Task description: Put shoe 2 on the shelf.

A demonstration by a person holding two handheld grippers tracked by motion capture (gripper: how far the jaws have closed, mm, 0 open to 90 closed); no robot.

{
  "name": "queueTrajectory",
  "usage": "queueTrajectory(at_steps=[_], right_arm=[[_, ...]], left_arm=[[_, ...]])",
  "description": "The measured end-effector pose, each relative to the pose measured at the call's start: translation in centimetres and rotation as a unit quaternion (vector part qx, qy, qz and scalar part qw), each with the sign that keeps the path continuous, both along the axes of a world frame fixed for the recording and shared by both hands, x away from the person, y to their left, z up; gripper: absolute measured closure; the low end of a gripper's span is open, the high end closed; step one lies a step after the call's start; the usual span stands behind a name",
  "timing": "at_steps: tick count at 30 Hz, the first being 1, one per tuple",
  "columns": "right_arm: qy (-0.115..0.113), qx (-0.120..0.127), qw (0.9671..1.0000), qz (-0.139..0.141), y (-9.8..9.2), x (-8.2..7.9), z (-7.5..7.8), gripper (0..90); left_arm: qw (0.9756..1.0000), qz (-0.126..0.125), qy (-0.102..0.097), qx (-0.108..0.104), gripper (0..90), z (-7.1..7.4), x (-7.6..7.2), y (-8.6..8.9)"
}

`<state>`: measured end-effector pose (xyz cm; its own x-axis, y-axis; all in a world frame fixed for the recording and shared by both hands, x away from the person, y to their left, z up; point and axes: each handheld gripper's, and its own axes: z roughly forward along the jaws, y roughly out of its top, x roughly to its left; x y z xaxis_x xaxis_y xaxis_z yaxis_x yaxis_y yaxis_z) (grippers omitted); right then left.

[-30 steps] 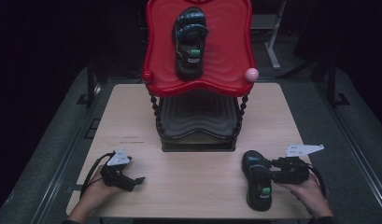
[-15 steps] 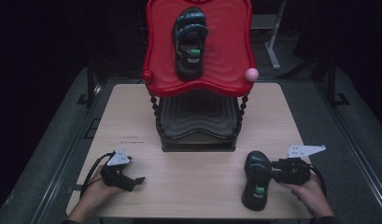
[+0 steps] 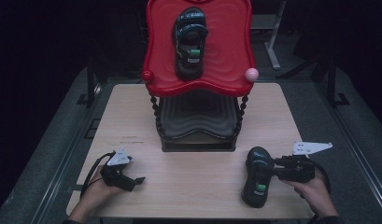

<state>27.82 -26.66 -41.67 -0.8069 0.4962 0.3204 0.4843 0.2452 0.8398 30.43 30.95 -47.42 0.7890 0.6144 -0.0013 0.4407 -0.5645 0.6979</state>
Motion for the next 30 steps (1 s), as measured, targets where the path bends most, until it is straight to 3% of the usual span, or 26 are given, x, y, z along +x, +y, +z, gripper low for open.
queueTrajectory(at_steps=[22, 30], right_arm=[[-0.043, 0.002, 0.9991, -0.001, -0.7, 0.9, 6.1, 66.9], [-0.063, 0.005, 0.998, 0.004, -0.7, 1.7, 9.2, 66.9]], left_arm=[[1.0, 0.0, 0.0, 0.001, 0.0, 0.0, 0.0, 0.0], [1.0, -0.001, 0.0, 0.001, 0.0, 0.0, 0.0, 0.0]])
